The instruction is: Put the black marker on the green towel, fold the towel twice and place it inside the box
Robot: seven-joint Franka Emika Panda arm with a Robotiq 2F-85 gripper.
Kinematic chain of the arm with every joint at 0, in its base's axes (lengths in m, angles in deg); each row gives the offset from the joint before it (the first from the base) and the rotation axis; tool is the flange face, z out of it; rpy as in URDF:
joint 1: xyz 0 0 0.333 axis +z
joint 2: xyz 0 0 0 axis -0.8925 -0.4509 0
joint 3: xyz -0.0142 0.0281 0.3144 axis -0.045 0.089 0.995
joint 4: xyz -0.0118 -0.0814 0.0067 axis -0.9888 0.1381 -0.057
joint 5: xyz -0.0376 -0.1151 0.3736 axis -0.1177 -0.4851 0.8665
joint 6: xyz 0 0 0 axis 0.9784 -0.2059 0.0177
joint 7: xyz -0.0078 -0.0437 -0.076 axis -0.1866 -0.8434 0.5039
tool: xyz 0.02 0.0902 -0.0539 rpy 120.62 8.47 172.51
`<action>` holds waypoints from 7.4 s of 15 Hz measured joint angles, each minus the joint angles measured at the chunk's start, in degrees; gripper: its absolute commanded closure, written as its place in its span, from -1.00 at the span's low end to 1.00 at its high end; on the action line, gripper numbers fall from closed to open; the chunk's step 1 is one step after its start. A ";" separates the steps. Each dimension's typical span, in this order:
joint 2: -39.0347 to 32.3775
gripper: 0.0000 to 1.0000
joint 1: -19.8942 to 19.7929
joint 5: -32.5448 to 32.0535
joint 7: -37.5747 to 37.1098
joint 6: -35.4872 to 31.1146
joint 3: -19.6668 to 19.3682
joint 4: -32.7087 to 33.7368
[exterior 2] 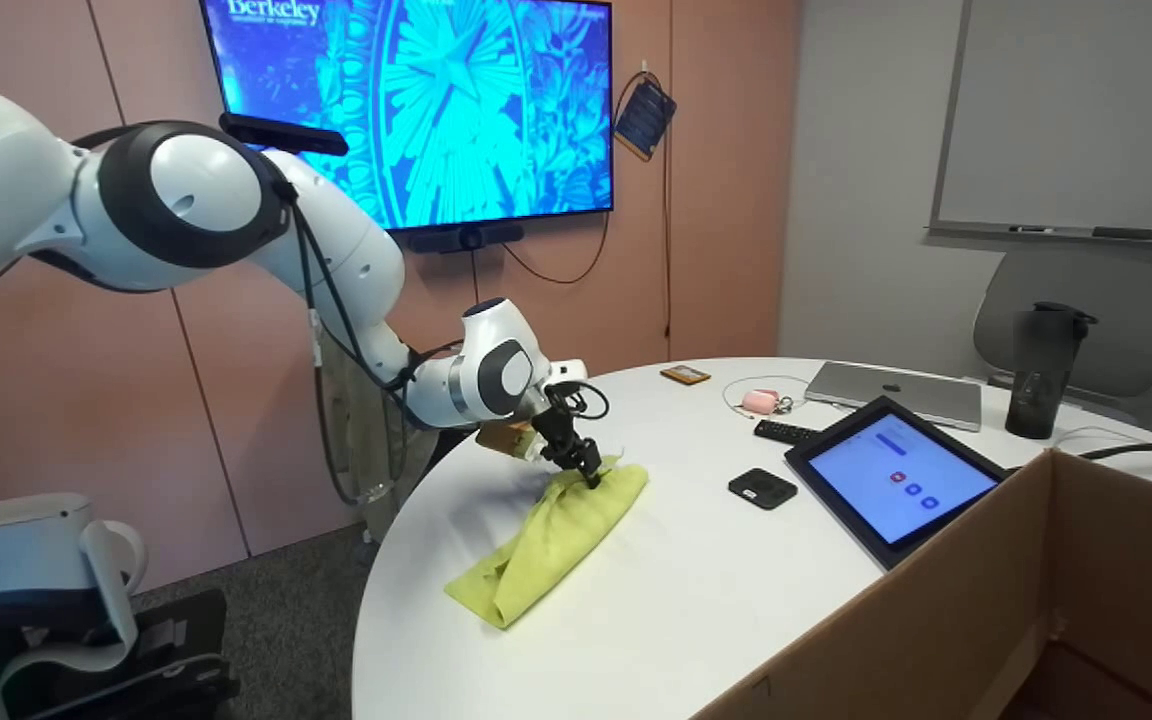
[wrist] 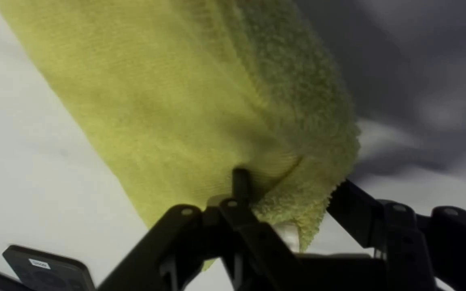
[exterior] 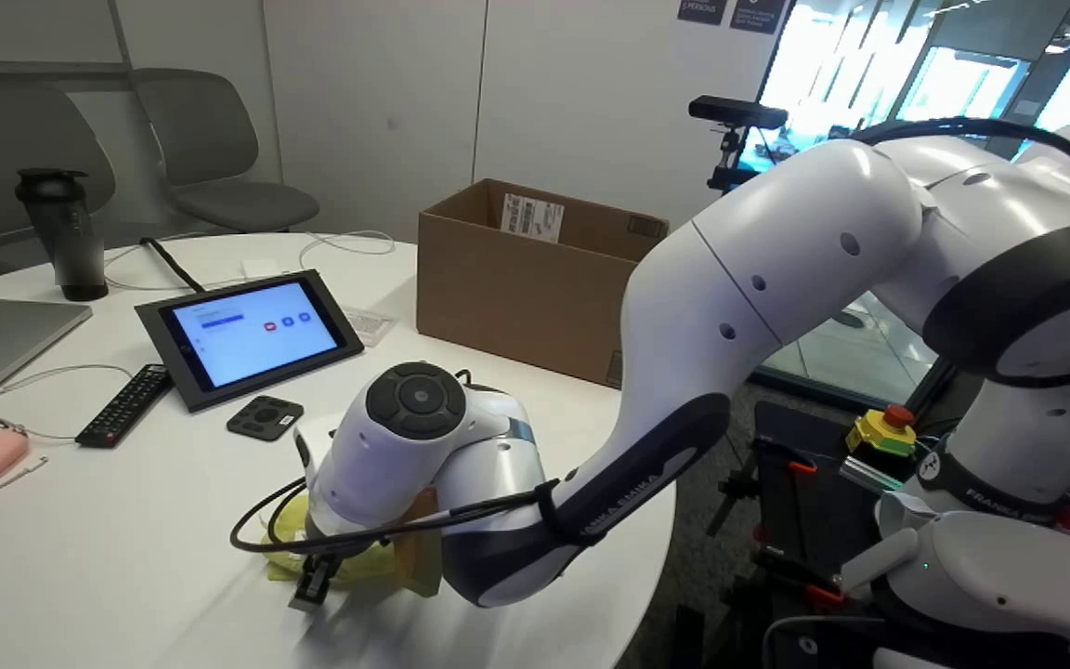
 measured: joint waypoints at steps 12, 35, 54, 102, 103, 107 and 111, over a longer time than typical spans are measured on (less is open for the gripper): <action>0.64 0.75 -1.28 0.00 -0.24 1.84 -1.98 0.68; 35.79 0.74 -2.73 -8.05 -10.88 19.81 0.28 -34.32; 30.48 0.68 -20.93 5.66 -26.60 21.55 13.47 -43.33; 20.64 0.56 -21.87 5.70 -12.53 17.89 14.08 -31.05; 20.75 0.70 -21.87 5.70 -12.53 17.90 14.01 -31.05; 21.25 1.00 -21.87 5.78 -12.54 18.05 13.90 -31.06; 22.93 0.95 -21.87 6.65 -12.54 19.44 13.94 -31.17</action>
